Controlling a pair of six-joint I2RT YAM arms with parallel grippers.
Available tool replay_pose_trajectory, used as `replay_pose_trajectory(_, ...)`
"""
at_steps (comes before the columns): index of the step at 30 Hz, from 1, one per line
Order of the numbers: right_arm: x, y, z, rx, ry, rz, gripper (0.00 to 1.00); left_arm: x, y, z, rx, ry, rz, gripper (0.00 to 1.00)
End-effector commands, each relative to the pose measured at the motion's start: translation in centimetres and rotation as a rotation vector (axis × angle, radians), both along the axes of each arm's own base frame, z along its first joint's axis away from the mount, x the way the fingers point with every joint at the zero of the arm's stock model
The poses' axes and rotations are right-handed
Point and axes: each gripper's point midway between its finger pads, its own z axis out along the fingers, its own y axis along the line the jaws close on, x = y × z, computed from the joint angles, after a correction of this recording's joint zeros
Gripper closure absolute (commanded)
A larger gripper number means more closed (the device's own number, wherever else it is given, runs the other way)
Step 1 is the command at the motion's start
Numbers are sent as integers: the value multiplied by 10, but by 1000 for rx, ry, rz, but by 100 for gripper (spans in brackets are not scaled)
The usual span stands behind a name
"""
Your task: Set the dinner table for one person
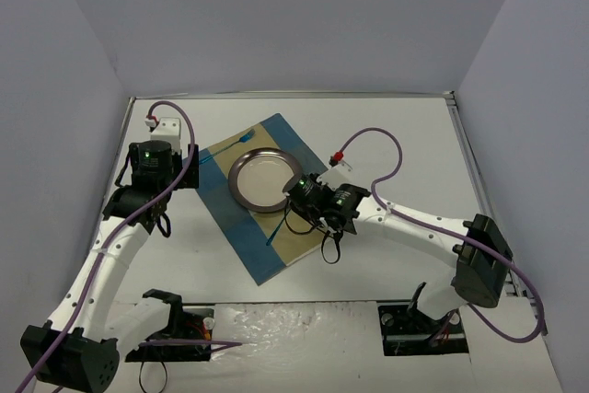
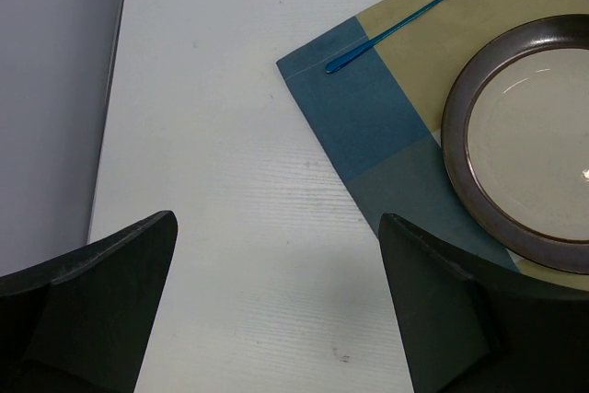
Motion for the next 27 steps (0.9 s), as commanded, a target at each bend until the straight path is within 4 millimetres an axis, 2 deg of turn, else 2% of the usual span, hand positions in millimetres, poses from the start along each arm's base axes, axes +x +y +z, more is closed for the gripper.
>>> replay_pose_trajectory(1, -3, 6, -1, 74, 26, -102, 100, 6, 4, 25, -17, -99, 33, 12)
replay_pose_trajectory(8, -22, -6, -48, 32, 143, -163, 100, 6, 5, 26, -19, -103, 33, 12)
replay_pose_trajectory(15, -25, -12, -80, -29, 195, -196, 100, 4, 6, 27, -21, -116, 36, 12)
replay_pose_trajectory(27, -35, -19, -111, -70, 271, -235, 100, 4, 6, 26, -20, -109, 34, 12)
